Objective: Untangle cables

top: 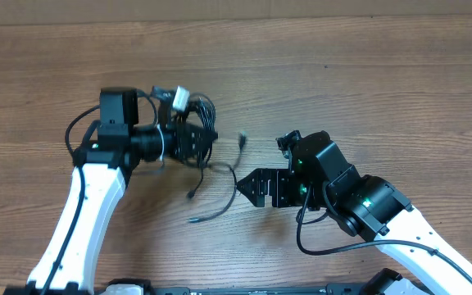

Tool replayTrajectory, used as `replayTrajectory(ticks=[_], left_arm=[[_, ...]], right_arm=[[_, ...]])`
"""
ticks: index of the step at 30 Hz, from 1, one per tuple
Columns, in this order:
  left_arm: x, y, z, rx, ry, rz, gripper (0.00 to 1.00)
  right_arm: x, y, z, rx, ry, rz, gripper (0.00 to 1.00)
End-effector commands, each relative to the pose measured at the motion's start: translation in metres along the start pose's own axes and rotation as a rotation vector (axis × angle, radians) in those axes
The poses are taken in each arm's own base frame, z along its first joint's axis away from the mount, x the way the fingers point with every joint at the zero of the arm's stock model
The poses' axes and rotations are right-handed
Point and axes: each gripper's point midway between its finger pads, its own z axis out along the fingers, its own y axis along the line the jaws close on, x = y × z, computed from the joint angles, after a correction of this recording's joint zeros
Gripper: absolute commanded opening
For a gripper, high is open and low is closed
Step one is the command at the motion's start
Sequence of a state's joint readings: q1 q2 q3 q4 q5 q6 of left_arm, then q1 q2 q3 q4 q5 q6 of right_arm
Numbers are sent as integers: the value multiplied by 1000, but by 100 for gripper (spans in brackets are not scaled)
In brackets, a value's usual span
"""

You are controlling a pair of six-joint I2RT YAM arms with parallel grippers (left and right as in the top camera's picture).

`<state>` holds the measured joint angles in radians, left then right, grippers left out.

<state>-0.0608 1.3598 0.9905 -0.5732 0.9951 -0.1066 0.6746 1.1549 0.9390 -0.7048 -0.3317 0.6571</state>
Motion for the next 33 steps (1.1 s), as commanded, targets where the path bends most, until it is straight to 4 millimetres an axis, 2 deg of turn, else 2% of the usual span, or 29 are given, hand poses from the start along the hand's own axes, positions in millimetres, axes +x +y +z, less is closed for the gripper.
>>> replayTrajectory(ticks=[1,4,7,10,12,17,21,24,28,33], left_arm=[[16,-23,-9,74,37,255,4],[48,-25,-13,92,128,310,4],[76,-23,-17,82,227,322,4],[89,-18,-21,48,284,279,5],[91,-19,-21,50,291,272,4],[83,-40,-21,174,226,309,4],[83,-44,-21,195,220,308,4],[86,-44,-20,192,234,306,4],[86,-45,-20,192,234,306,4],[85,-49,-20,216,224,288,4]], right_arm=[[-13,17,-11,-53,-45,26,100],[-21,25,-12,-80,-84,-89,100],[-30,31,-13,-95,-127,-119,93],[-37,31,-14,-86,-162,-123,82],[-39,30,-14,-79,-170,-123,77],[-36,28,-12,-74,-156,-121,76],[-35,28,-9,-72,-146,-186,63],[-30,36,-10,-113,-126,-287,57],[-24,53,-12,-203,-105,-397,57],[-29,59,-12,-223,-127,-445,57]])
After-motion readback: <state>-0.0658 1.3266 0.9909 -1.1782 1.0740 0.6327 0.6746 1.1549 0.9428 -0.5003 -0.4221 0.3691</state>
